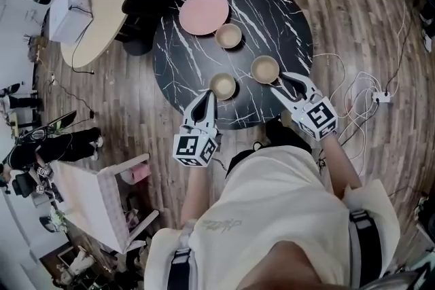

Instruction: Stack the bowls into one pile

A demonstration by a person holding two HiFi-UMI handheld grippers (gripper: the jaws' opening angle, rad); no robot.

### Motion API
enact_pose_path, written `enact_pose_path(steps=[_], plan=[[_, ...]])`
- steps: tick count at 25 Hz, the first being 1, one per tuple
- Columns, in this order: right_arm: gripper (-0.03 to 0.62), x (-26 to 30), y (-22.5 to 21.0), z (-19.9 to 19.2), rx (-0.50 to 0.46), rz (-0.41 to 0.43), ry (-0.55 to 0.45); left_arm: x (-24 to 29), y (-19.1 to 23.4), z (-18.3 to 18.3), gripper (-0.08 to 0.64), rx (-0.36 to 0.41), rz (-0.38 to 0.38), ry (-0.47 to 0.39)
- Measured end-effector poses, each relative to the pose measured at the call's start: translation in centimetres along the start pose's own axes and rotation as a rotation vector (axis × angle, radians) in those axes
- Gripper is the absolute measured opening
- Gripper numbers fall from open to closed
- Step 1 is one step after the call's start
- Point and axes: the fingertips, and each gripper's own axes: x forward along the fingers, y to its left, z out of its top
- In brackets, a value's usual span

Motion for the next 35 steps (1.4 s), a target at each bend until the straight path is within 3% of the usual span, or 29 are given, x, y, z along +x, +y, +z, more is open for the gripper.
enact_pose_path(steps=[10,20,28,35], plan=[[0.166,3.5,-5.5,-0.1,0.0,0.065,0.006,4.4,1.4,0.4,0.017,0.028,0.084,0.02],[0.166,5.7,-7.5,-1.9,0.03,0.138,0.048,6.5,1.1,0.2,0.017,0.003,0.128,0.034],[0.166,7.5,-9.3,-6.7,0.051,0.086,0.141,6.8,1.7,-1.2,0.017,-0.016,0.151,0.048],[0.166,7.7,-8.6,-9.7,-0.06,0.106,0.256,7.3,1.7,-2.0,0.017,-0.023,0.144,0.075]])
